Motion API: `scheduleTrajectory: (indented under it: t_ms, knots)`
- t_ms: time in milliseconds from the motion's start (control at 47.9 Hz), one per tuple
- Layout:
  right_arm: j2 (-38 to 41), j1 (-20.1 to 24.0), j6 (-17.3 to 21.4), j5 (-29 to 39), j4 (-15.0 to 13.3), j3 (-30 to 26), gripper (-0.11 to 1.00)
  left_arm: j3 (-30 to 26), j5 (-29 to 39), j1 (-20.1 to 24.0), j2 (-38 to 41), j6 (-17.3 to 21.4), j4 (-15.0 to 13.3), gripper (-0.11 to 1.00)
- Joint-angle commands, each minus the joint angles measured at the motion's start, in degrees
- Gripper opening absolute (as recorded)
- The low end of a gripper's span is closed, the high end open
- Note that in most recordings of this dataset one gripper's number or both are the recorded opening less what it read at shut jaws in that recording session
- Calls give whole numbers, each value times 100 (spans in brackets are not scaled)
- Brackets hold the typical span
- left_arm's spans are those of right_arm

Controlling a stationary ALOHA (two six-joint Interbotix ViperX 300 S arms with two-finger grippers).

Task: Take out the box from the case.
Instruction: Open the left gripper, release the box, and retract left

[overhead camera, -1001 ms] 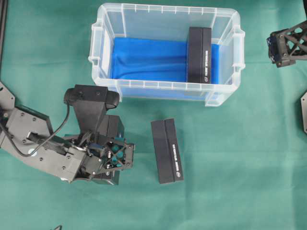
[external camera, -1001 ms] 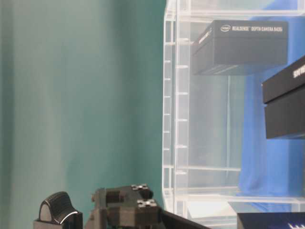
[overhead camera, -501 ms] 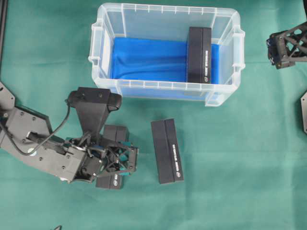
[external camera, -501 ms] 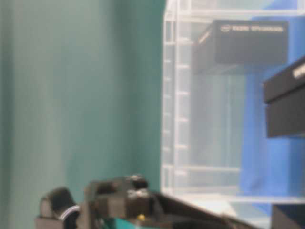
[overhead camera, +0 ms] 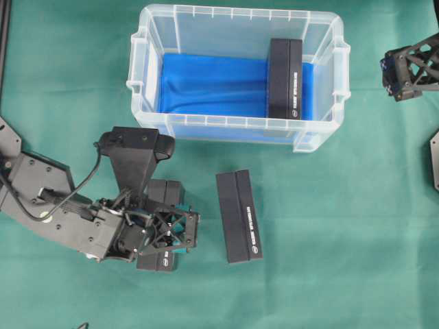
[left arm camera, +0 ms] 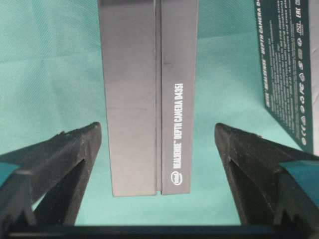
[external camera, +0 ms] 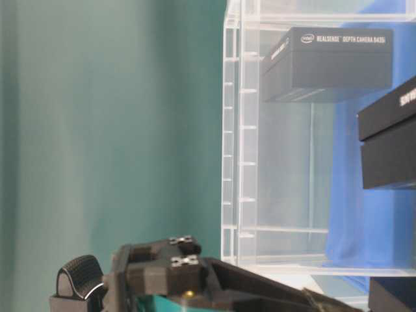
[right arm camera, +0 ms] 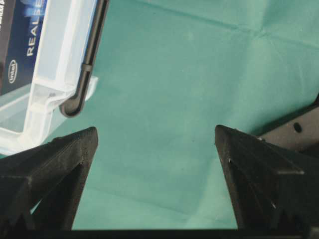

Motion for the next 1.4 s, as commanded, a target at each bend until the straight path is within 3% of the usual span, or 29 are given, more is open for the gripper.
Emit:
scheduleTrajectory:
  t_ms: [0, 355, 814, 1377]
  knots:
    - [-18, 9, -9, 9, -9, -53, 92, -88, 0, 26, -158, -9, -9, 98]
    - [-26, 18, -26, 9, -9, -53, 92, -281, 149, 141, -466, -9, -9, 98]
    - [-18, 9, -26, 0, -18, -44, 92, -1310, 1389, 149, -721, 281, 35, 97]
    - [-18, 9, -18, 26, -18, -35, 92, -1204, 1547, 53, -853, 334, 35, 97]
